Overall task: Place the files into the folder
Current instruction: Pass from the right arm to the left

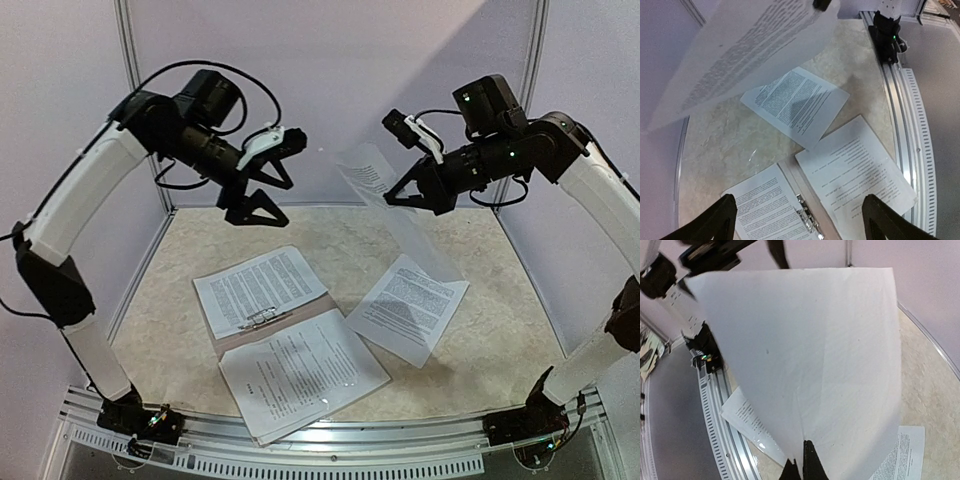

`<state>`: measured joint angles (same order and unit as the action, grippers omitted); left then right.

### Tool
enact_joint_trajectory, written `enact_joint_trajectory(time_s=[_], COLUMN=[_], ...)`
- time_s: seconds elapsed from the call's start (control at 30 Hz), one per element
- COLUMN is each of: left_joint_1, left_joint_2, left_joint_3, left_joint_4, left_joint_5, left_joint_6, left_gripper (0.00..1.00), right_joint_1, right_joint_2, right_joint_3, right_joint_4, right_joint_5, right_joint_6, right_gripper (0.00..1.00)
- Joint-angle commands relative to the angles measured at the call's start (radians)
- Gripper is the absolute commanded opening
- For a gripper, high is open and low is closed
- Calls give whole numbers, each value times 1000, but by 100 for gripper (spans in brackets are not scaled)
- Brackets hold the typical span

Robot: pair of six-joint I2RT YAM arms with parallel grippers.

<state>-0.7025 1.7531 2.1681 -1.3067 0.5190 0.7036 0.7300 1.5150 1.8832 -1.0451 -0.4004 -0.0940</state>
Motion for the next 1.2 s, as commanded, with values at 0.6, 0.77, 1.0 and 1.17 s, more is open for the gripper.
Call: enact_joint_trajectory(time_s=[0.6,0.77,1.0,1.17], left_joint_1=[-294,-293,-268,-185], left_joint_2=[-293,-297,-332,-387], left_joint_3=[-234,-247,-232,-193], left_joint_4=[-82,-85,-17,38], left_joint_5=[-202,-166,-207,-270], left_joint_6=[-268,-286,-313,-328], left_gripper=[43,0,0,0], right_joint_1=[395,396,393,284], right_joint_2=[98,56,37,-88], right_joint_3=[156,116,89,-127], right_joint_4=[-68,-3,95,358], right_joint_5=[222,215,400,512], right_joint_6=[-120,-114,-98,-21], right_gripper=[0,0,40,94])
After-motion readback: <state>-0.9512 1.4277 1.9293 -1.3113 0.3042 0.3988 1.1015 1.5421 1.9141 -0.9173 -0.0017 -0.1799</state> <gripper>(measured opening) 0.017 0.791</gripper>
